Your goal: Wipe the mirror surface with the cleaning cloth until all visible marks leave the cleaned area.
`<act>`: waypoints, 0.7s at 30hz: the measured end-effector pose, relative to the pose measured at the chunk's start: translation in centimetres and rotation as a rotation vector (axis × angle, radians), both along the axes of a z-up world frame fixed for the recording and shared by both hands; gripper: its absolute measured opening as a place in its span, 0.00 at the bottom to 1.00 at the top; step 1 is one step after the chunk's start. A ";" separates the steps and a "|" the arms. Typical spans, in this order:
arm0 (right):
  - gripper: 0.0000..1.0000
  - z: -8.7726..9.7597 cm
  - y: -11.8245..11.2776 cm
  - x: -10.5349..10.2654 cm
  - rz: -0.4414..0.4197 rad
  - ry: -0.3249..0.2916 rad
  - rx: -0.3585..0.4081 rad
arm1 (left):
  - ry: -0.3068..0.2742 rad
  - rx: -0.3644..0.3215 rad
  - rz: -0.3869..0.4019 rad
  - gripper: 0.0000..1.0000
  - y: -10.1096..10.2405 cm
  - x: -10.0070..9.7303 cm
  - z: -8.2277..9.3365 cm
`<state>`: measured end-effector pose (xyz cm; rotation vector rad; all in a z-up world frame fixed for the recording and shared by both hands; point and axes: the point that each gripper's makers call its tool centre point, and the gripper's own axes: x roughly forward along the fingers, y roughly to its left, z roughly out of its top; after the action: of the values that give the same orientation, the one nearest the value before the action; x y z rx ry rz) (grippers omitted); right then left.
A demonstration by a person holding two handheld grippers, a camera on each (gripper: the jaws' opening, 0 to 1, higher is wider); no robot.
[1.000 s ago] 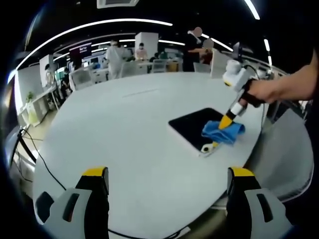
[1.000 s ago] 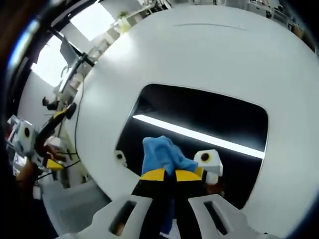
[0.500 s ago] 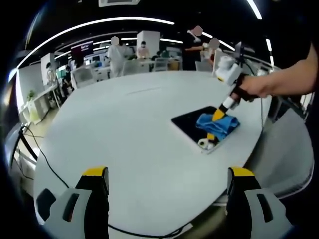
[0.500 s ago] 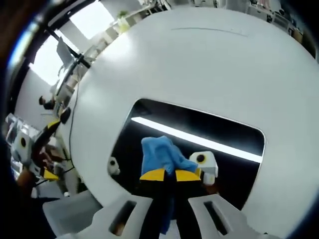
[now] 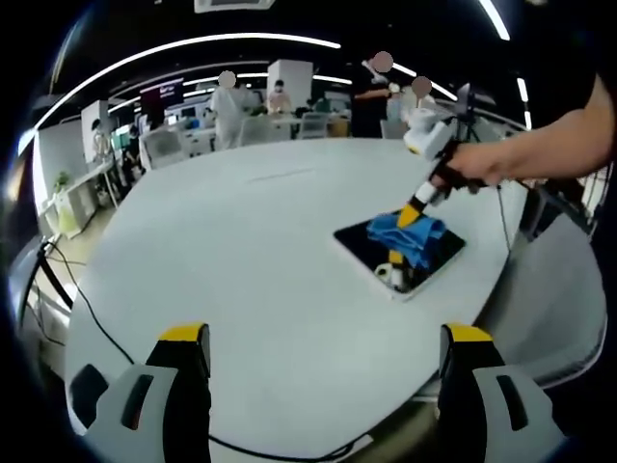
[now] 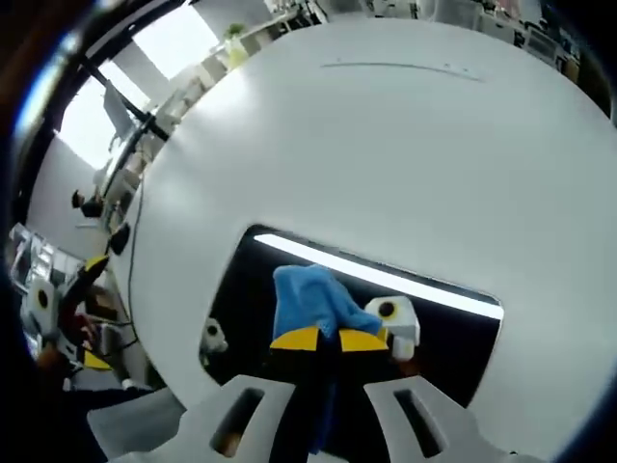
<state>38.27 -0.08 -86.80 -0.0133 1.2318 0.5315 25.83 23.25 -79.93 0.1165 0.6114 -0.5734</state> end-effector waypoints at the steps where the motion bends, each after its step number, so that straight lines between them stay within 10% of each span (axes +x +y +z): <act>1: 0.00 0.0 0.0 0.1 -0.003 0.003 0.002 | 0.000 0.000 -0.001 0.99 0.0 0.0 0.0; 21: 0.00 0.0 0.2 3.8 -0.017 -0.056 0.013 | 0.010 0.000 0.005 0.99 0.1 0.1 -0.4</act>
<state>42.04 0.14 -86.85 -0.0066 1.1733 0.5211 25.96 23.40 -80.37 0.1122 0.6217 -0.5695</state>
